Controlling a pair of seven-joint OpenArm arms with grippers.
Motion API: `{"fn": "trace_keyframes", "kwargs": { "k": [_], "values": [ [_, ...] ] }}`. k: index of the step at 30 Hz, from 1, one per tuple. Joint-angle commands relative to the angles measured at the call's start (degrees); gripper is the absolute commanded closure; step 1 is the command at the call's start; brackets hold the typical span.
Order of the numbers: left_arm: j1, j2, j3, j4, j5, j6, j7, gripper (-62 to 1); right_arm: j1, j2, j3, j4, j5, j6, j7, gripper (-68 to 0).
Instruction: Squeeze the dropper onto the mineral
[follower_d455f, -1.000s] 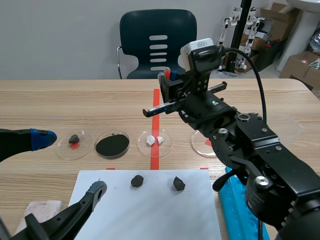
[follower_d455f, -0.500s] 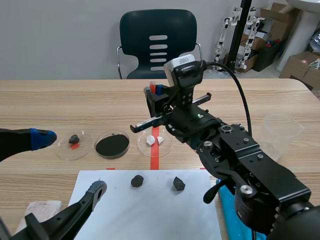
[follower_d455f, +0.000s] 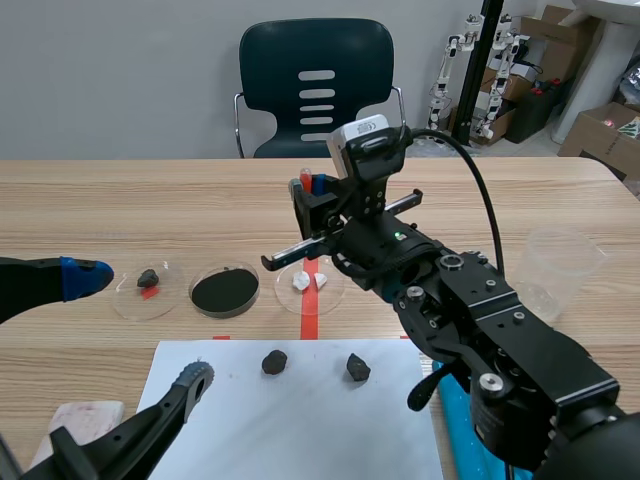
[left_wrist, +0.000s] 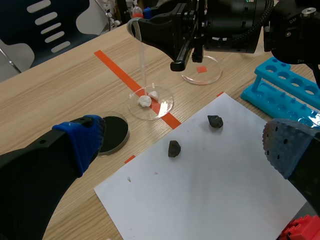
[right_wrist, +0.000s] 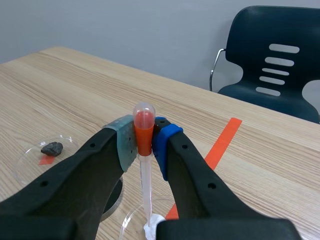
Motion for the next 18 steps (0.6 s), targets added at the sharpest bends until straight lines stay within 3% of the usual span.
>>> {"fn": "trace_keyframes", "kwargs": {
  "k": [1,4,18],
  "values": [
    [0.00,0.11,-0.20,0.57,-0.35,0.17,-1.01,-62.3,1.36,-0.26,-0.17,0.76,0.42,-0.13,1.07,-8.1],
    [0.00,0.11,-0.20,0.57,-0.35,0.17,-1.01,-62.3,1.36,-0.11,-0.17,0.76,0.42,-1.62,1.11,-8.1],
    [0.00,0.11,-0.20,0.57,-0.35,0.15,-1.01,-62.3,1.66,0.07,-0.15,0.76,0.42,-2.56,1.29,-8.1]
  ]
}}
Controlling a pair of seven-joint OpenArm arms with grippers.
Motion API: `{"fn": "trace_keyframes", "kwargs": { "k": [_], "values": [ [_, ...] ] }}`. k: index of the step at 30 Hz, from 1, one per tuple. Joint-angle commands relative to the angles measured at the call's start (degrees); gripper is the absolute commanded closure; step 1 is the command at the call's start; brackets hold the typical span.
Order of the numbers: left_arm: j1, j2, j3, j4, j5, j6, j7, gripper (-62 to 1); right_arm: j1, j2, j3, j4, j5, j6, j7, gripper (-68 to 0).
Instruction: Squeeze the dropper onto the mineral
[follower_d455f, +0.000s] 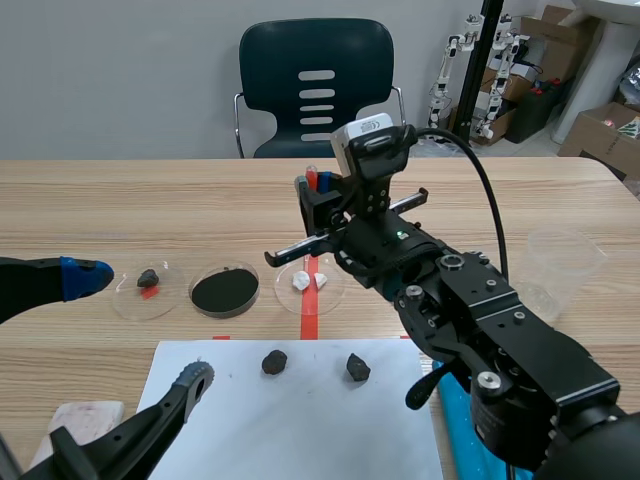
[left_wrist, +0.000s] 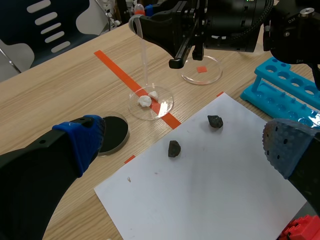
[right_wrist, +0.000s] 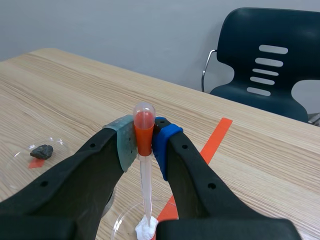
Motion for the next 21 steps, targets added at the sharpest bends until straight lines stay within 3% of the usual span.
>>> {"fn": "trace_keyframes", "kwargs": {
  "k": [1,21],
  "values": [
    [0.00,0.11,-0.20,0.57,-0.35,0.15,-1.01,-62.3,1.64,0.04,-0.17,0.76,0.42,-0.15,1.07,-8.1],
    [0.00,0.11,-0.20,0.57,-0.35,0.15,-0.98,-62.3,1.64,0.04,-0.17,0.76,0.42,-0.35,1.27,-3.1]
  ]
}}
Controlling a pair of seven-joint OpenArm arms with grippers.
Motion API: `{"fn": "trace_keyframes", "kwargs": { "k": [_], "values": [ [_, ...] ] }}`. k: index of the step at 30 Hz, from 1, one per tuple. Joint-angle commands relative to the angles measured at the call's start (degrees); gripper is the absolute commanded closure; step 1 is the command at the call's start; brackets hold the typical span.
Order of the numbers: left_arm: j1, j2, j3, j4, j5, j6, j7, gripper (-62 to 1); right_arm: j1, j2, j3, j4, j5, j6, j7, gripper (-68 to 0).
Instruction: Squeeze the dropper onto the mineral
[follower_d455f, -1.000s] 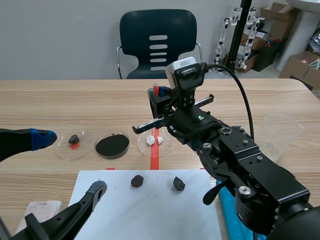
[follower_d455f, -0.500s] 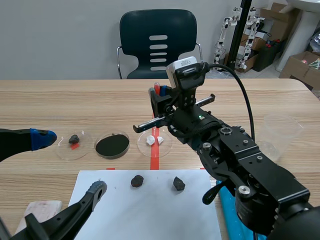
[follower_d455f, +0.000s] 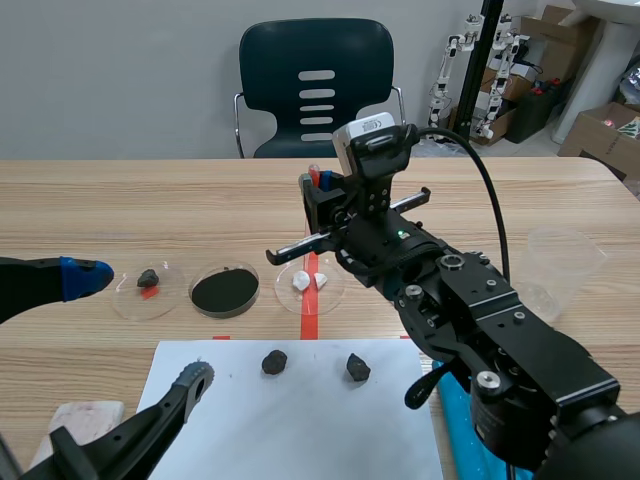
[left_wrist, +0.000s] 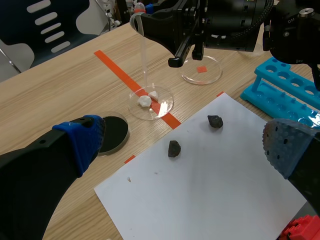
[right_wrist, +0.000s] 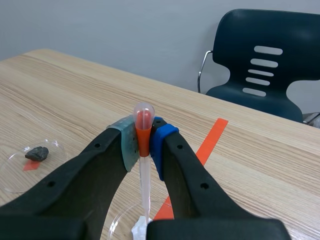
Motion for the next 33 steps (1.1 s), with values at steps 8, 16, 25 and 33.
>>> {"fn": "trace_keyframes", "kwargs": {
  "k": [8,16,25,33],
  "values": [
    [0.00,0.11,-0.20,0.57,-0.35,0.15,-0.98,-62.3,1.64,0.04,-0.17,0.76,0.44,0.00,0.98,-0.7],
    [0.00,0.11,-0.20,0.57,-0.35,0.15,-0.98,-62.3,1.62,0.04,-0.17,0.76,0.44,0.02,0.96,-0.7],
    [0.00,0.11,-0.20,0.57,-0.35,0.15,-0.98,-62.3,1.62,0.04,-0.17,0.76,0.44,0.02,0.96,-0.7],
    [0.00,0.11,-0.20,0.57,-0.35,0.15,-0.98,-62.3,1.62,0.04,-0.17,0.76,0.44,0.02,0.96,-0.7]
  ]
}}
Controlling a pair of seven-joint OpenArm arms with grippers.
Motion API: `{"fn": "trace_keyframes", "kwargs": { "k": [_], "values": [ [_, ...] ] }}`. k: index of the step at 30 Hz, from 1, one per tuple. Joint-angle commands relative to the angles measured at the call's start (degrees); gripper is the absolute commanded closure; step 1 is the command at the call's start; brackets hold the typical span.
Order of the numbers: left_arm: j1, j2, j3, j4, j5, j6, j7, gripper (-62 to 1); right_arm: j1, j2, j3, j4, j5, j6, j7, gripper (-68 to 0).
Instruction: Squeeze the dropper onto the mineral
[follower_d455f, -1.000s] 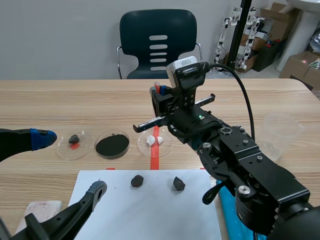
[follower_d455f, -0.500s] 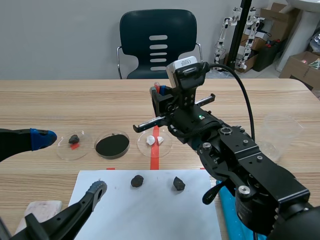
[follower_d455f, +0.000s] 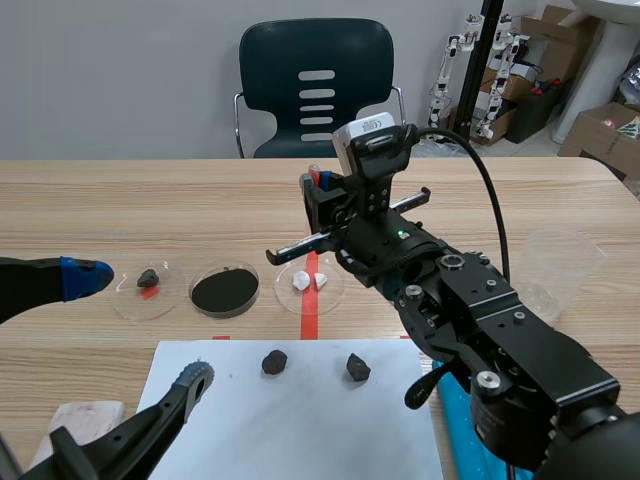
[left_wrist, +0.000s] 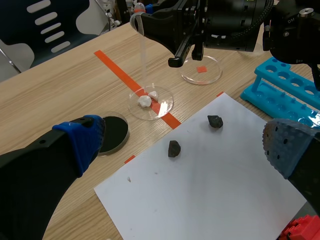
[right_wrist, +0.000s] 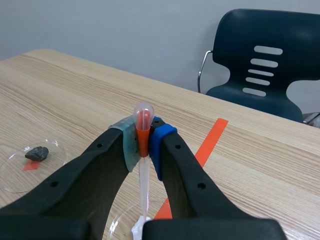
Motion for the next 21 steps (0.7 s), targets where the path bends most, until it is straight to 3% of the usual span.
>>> {"fn": "trace_keyframes", "kwargs": {
  "k": [1,21],
  "values": [
    [0.00,0.11,-0.20,0.57,-0.35,0.15,-0.98,-62.3,1.62,0.04,-0.17,0.76,0.44,0.02,0.96,-0.7],
    [0.00,0.11,-0.20,0.57,-0.35,0.15,-0.98,-62.3,1.62,0.09,-0.17,0.76,0.44,0.07,1.66,-0.7]
  ]
}}
